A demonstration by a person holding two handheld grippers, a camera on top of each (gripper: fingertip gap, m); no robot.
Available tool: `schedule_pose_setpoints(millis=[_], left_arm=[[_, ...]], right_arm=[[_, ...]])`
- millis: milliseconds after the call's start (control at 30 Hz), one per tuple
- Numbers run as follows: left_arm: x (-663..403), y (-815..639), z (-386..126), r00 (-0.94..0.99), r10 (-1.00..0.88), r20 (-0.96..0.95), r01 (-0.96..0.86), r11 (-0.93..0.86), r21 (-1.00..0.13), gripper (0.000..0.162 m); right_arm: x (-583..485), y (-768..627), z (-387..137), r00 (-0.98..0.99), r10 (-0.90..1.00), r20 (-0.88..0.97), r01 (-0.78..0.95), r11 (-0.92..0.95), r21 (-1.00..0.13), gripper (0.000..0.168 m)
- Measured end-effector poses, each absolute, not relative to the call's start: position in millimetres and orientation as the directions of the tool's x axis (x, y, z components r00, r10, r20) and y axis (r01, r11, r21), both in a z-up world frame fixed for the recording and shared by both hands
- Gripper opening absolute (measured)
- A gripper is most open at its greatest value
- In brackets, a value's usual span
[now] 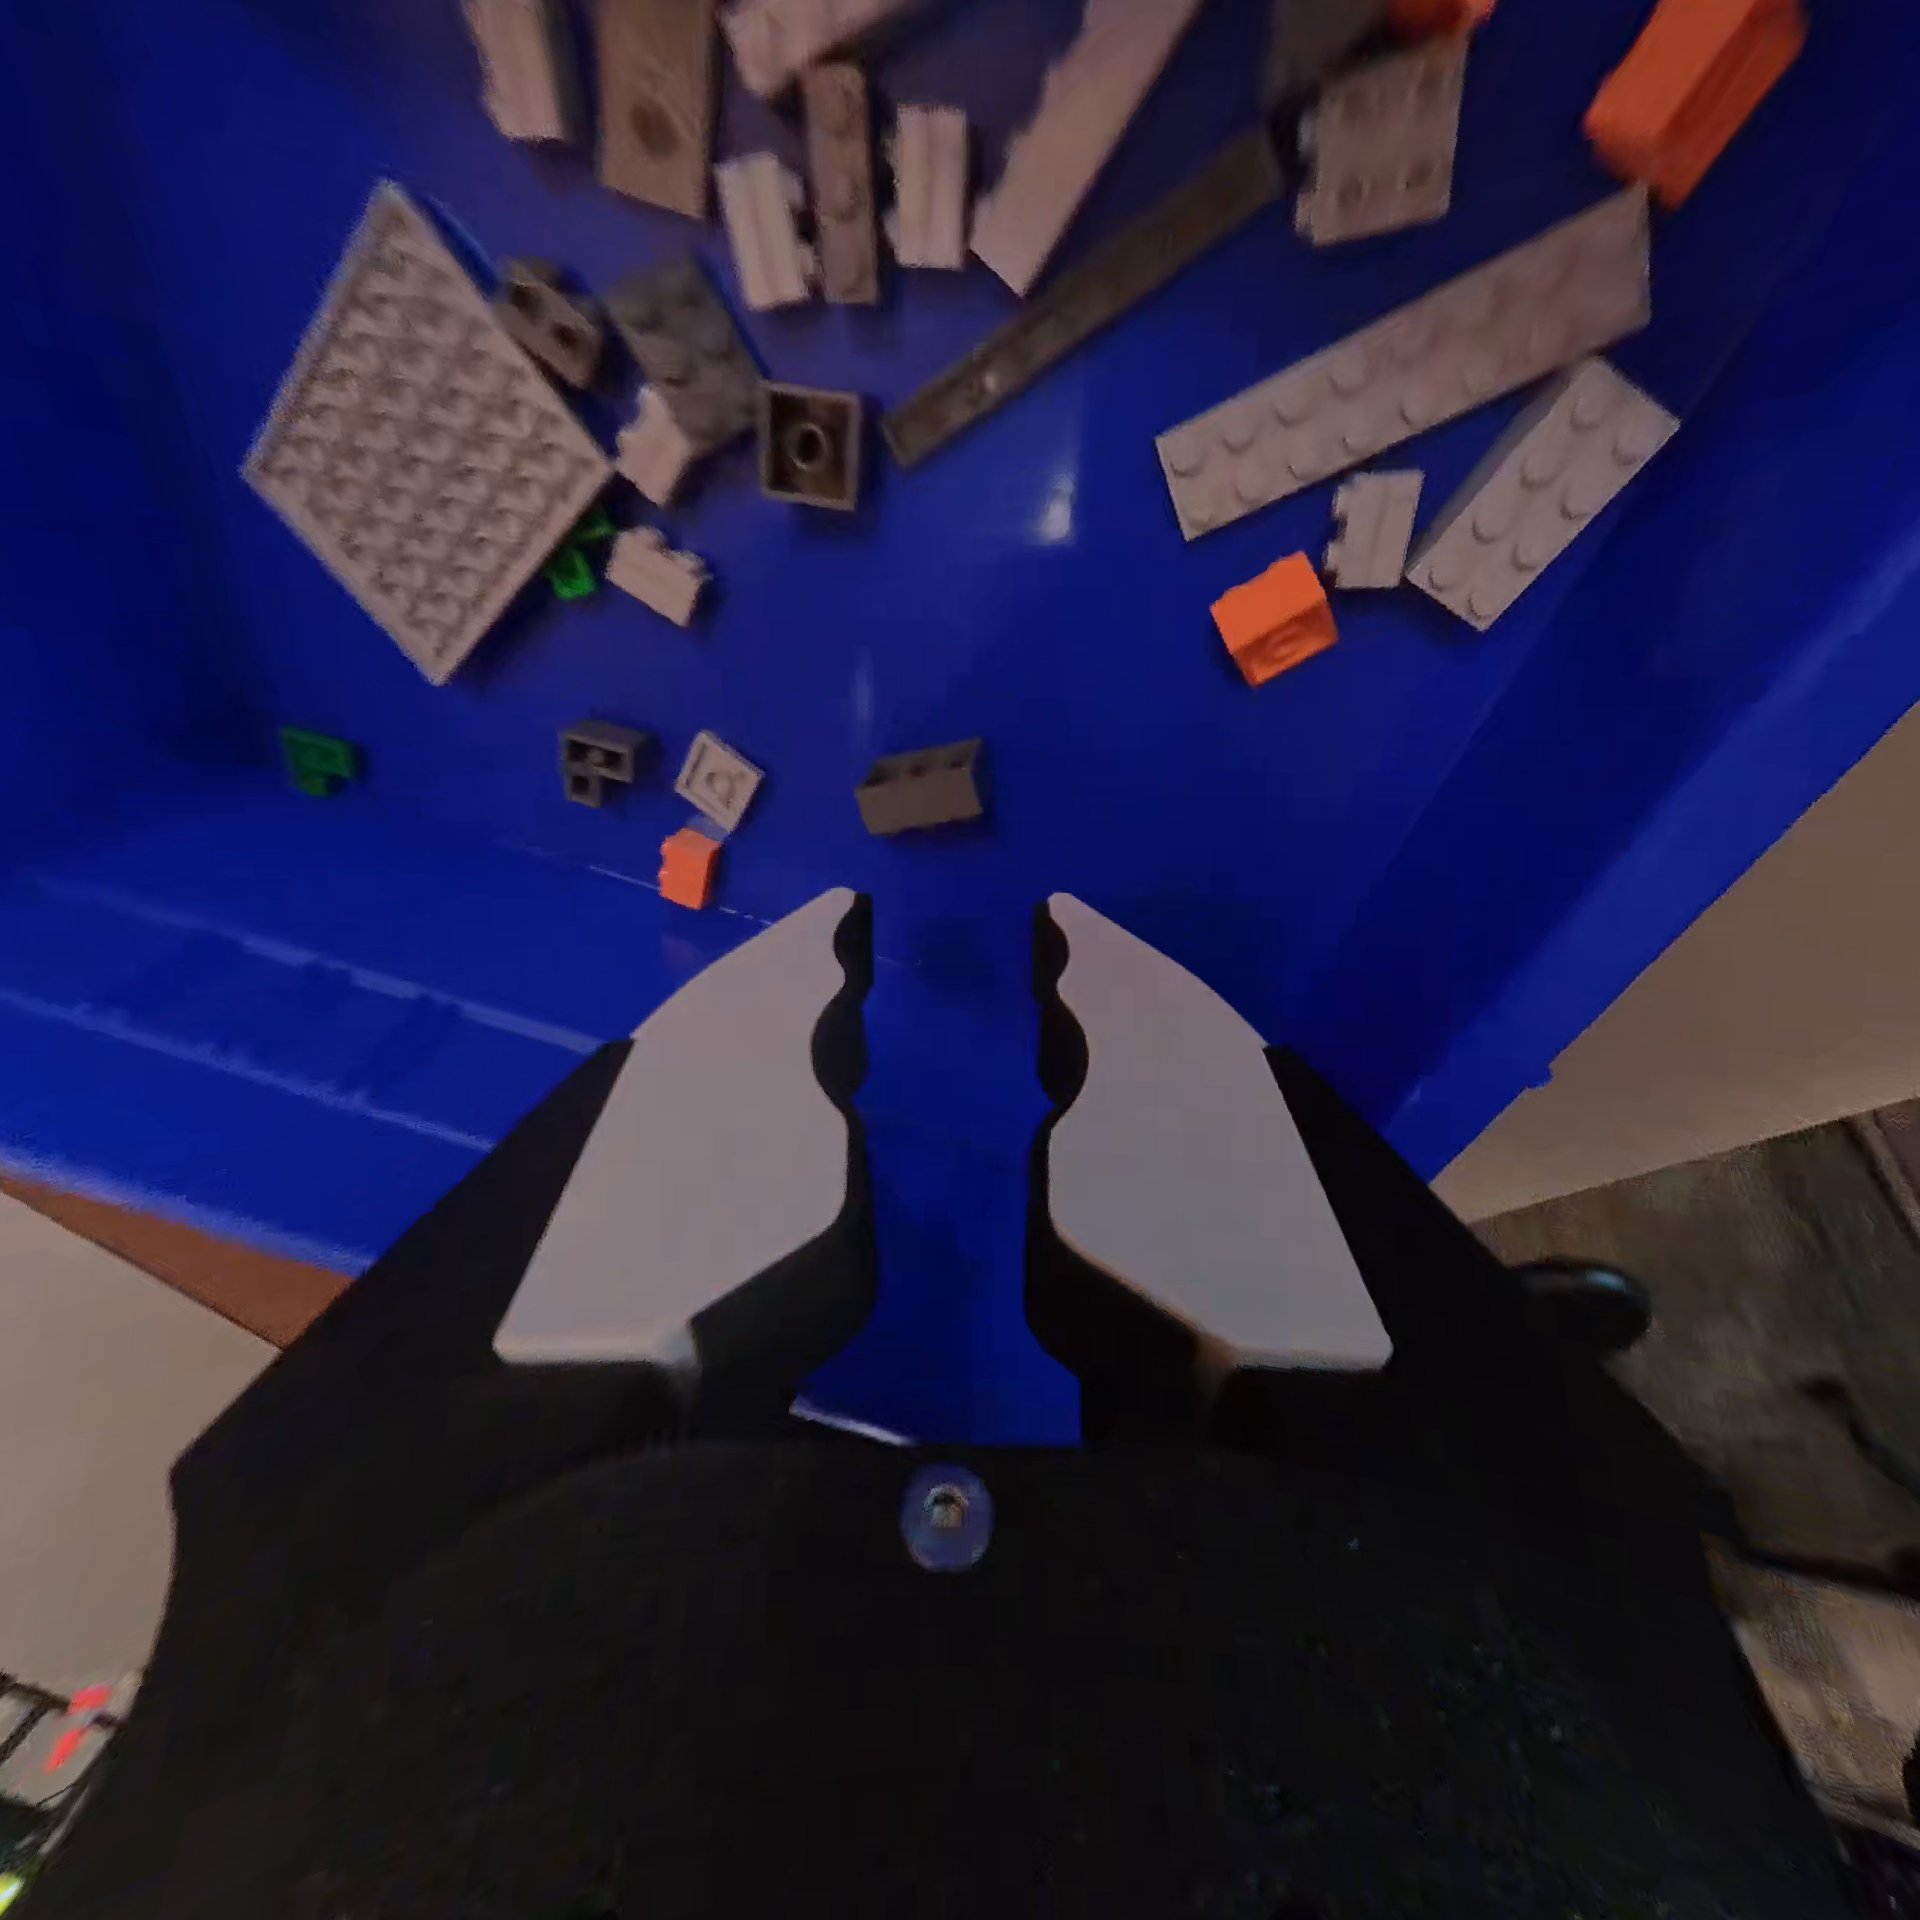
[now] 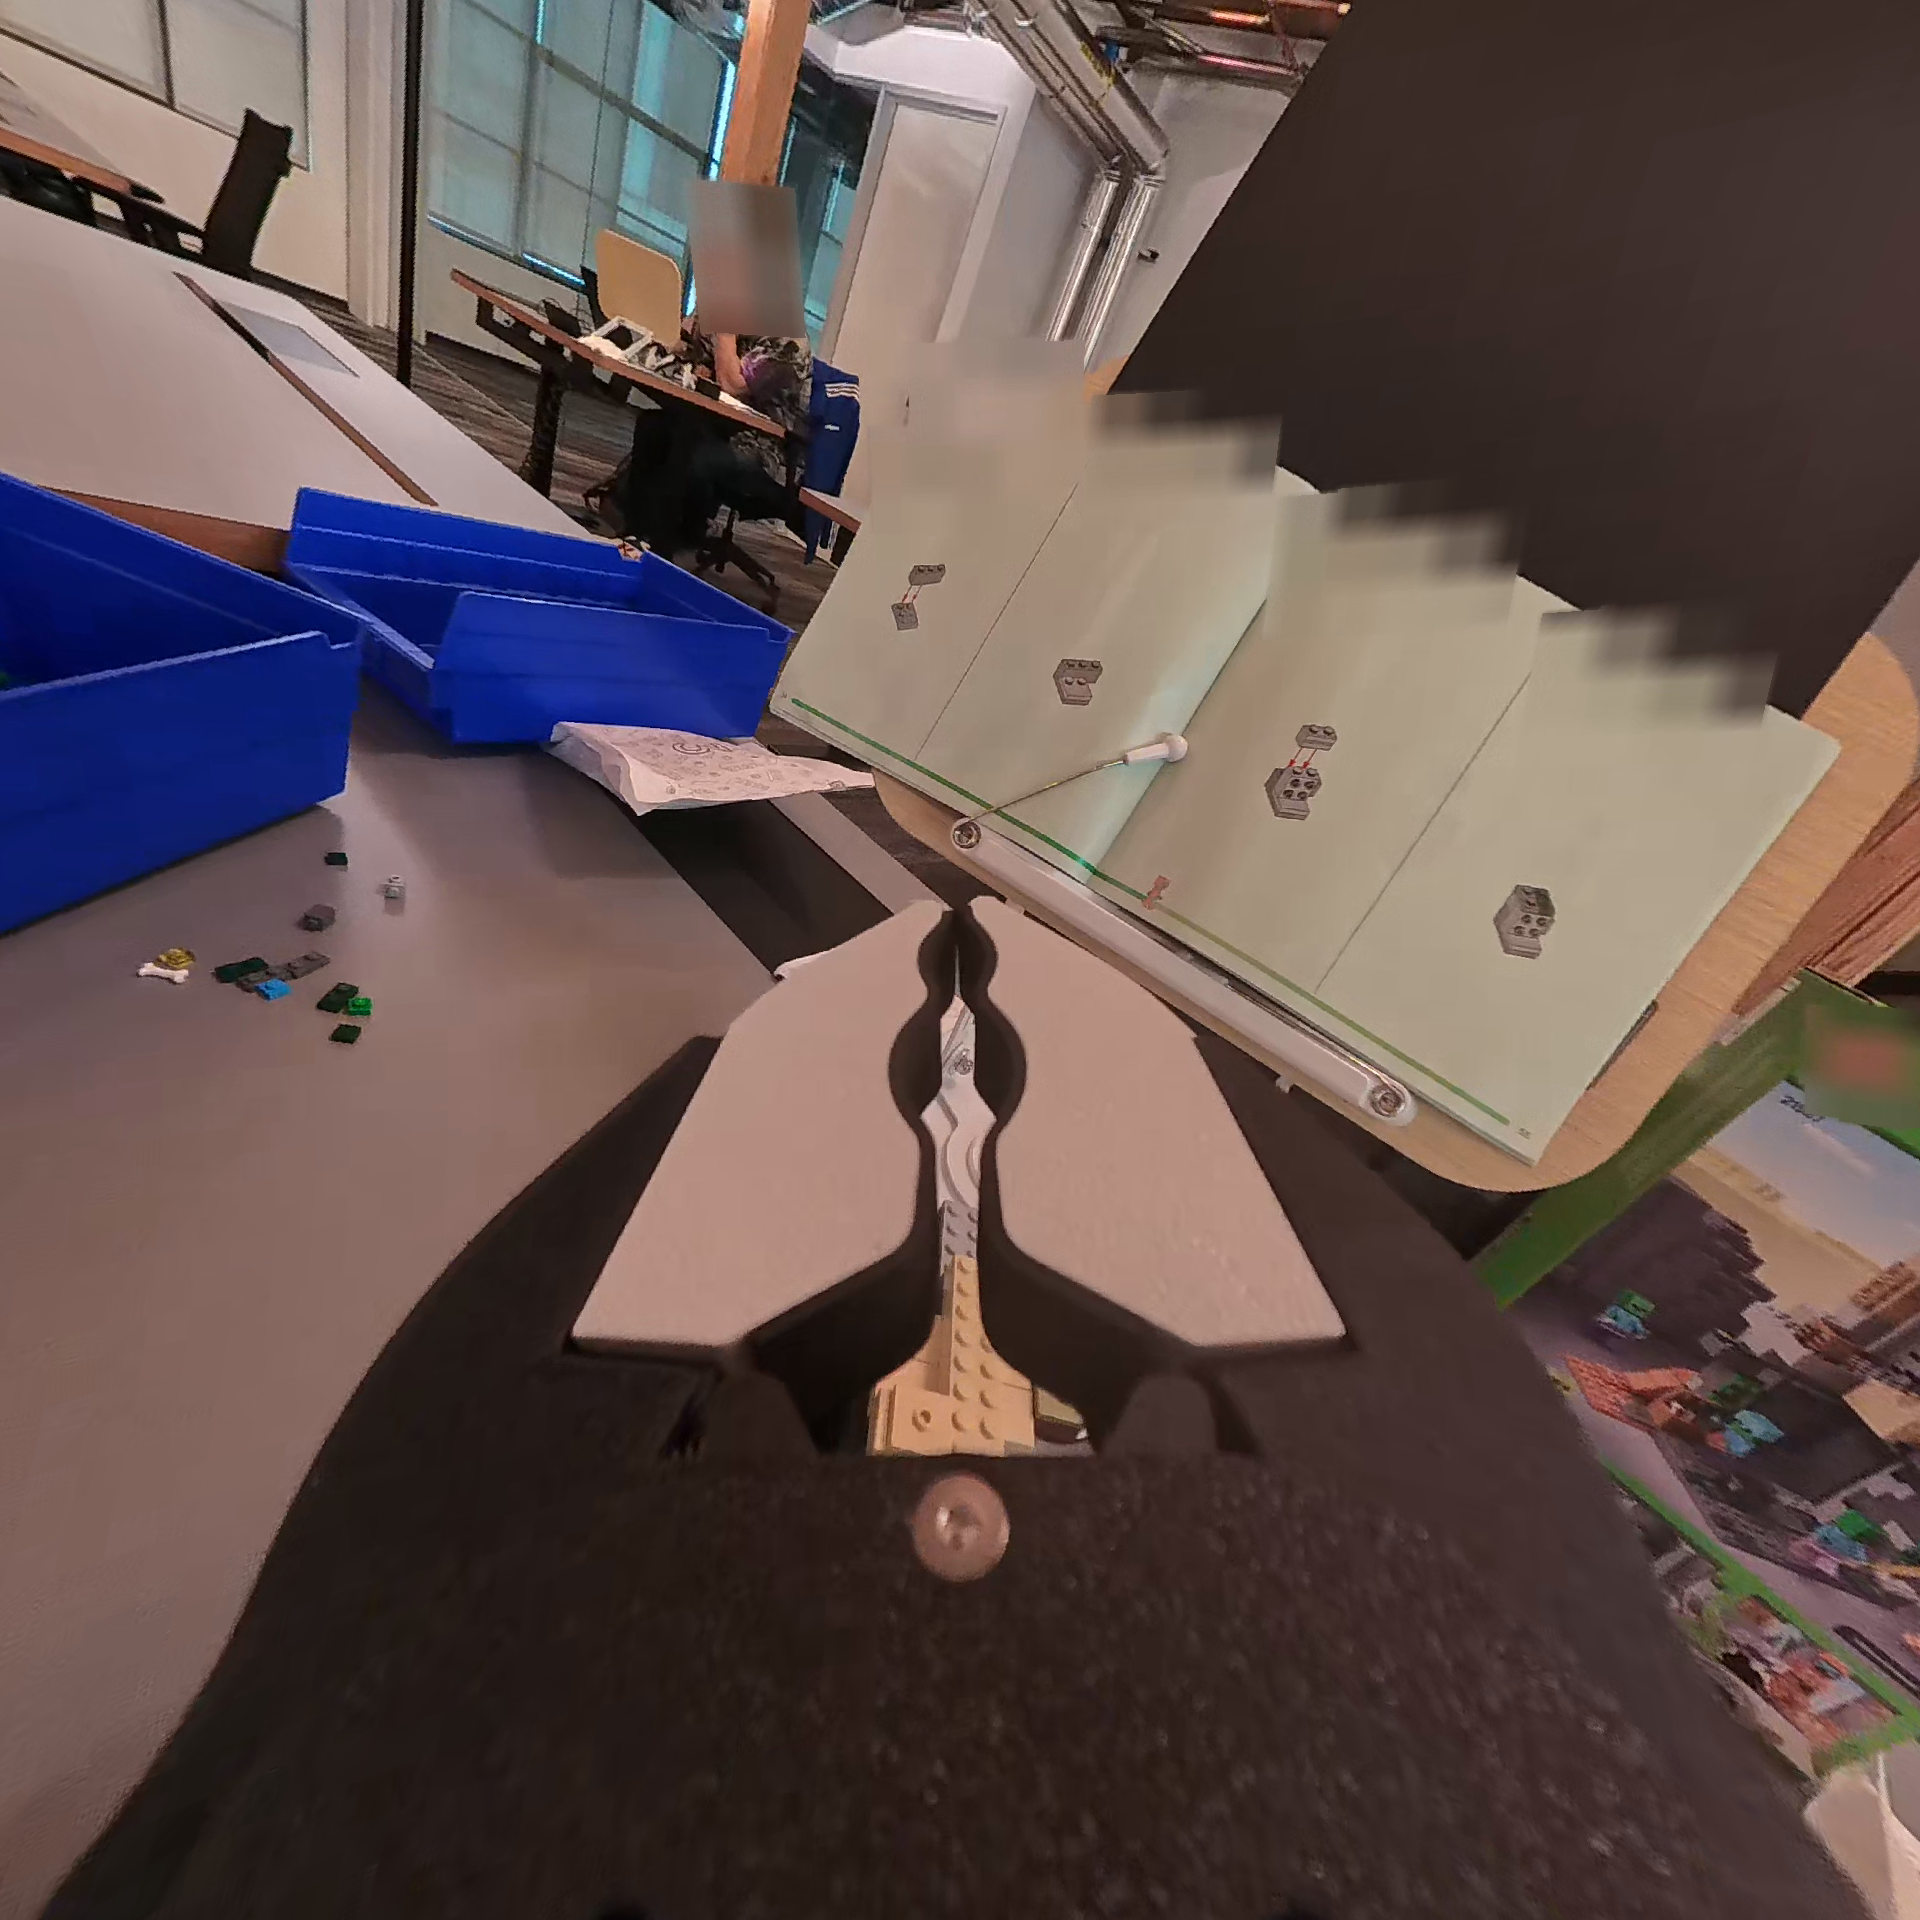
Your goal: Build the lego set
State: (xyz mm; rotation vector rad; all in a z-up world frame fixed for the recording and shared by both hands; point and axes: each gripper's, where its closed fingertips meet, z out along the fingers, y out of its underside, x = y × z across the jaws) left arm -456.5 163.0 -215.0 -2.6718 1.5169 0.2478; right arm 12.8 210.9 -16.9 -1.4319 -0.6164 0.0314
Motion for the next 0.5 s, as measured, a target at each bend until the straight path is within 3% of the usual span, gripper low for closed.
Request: schedule_pose_setpoints(millis=[233, 333, 500], left_arm=[[-472, 166, -243, 0.376, -0.903, -0.208, -0.860, -0.424, 0.283, 0.026], [-470, 180, -245, 0.365, -0.894, -0.261, -0.861, -0.431, 0.269, 0.022], [-451, 203, -240, 0.382, -0.863, -0.331, -0.887, -0.443, 0.131, 0.015]], right_arm=[[15, 212, -20, 0.843, 0.373, 0.387, 0.353, 0.158, -0.922, 0.000], [17, 213, -20, 0.845, 0.371, 0.385, 0.352, 0.157, -0.923, 0.000], [17, 214, -23, 0.844, 0.376, 0.382, 0.353, 0.148, -0.924, 0.000]])
